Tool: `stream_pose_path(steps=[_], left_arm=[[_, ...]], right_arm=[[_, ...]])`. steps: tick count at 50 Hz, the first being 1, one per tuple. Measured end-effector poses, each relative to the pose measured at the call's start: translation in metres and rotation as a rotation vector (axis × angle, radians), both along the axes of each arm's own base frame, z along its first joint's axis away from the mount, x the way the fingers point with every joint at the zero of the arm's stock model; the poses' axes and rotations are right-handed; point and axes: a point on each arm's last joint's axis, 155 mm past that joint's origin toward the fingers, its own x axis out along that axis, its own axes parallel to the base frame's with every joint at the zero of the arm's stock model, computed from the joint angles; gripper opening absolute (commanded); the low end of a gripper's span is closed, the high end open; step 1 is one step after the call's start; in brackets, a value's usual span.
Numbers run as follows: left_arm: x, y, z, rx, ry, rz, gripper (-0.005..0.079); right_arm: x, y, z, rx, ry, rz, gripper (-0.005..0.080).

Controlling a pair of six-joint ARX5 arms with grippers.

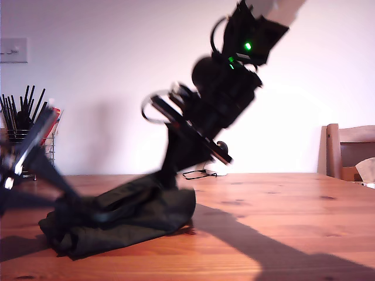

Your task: Fold the underwear in front of you. After folding it, place it to the left side.

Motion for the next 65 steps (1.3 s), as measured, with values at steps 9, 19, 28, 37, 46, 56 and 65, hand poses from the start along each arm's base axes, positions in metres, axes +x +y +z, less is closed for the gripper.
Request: stream_pose_path(steps=[9,19,28,37,46,56,65], left_arm=[[0.008,0.003,0.003,-0.003,-0.032,0.011,-0.0021],[0.011,0.009,0.003,-0.003,-0.033,0.027,-0.0021],[0.015,0.011,0.005,0.004,-0.069,0.021,0.0027],[0.018,0.013,0.005,0.036,-0.116,0.007,0.0157],[0.021,0.013,0.008,0.036,-0.148,0.005,0.0189],[0.026,0.009,0.019,0.015,-0.205,-0.007,0.0228],[0.028,0.006,0.028,-0.018,-0.225,-0.015,0.0237]], right_arm=[[0.009,0.002,0.0,0.007,-0.027,-0.02,-0.0011],[0.012,0.004,-0.014,-0.006,-0.022,-0.021,0.0075],[0.014,0.006,-0.014,-0.004,-0.038,-0.022,0.0166],[0.014,0.005,-0.014,-0.004,-0.036,-0.022,0.0183],[0.014,0.005,-0.014,-0.003,-0.032,-0.023,0.02],[0.01,0.008,-0.012,0.015,-0.02,-0.009,0.0251],[0.011,0.012,-0.008,0.024,-0.028,-0.005,0.0251]])
